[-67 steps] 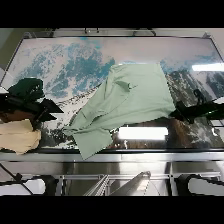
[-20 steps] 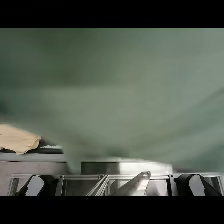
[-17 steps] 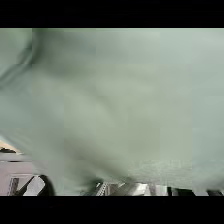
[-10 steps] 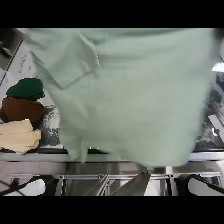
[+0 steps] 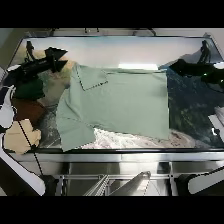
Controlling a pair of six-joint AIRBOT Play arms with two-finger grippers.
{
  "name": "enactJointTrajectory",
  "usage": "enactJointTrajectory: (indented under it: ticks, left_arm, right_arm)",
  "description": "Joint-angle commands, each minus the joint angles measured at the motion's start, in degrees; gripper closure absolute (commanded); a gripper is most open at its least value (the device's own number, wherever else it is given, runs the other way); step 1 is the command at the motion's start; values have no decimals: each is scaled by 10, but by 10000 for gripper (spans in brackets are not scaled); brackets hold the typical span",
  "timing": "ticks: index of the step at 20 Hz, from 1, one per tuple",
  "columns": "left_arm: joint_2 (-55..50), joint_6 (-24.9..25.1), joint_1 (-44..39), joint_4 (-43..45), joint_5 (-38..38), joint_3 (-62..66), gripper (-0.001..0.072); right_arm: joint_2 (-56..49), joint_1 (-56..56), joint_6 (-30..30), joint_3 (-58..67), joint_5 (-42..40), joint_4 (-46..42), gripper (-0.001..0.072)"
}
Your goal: Fold the shirts.
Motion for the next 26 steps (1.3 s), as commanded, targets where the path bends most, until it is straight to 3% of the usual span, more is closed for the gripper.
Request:
enactJointTrajectory:
  ticks: [1,4,5,6,8,10,14,20,26]
  left_arm:
    - [-17,-67,69,17,-107,91,8]
    - [19,-192,122,236,-237,99,7]
    - [42,-214,132,321,-265,73,45]
    - [66,-219,137,400,-282,35,117]
    - [116,-225,138,515,-282,-69,122]
    - [156,-224,130,573,-255,-183,122]
    - [163,-217,97,615,-205,-303,122]
    - [125,-214,50,610,-155,-313,140]
    - [125,-159,25,478,-147,-286,145]
  right_arm:
    - [12,-49,5,30,98,-4,439]
    - [47,-99,23,-12,215,-9,465]
    - [63,-111,33,-47,227,-15,466]
    - [82,-124,36,-97,228,-17,467]
    - [123,-141,33,-198,219,-17,466]
    - [163,-142,19,-282,203,-17,466]
    - [227,-140,2,-374,182,-6,466]
    - [284,-140,-4,-409,187,-6,467]
    - [295,-142,21,-429,202,-16,455]
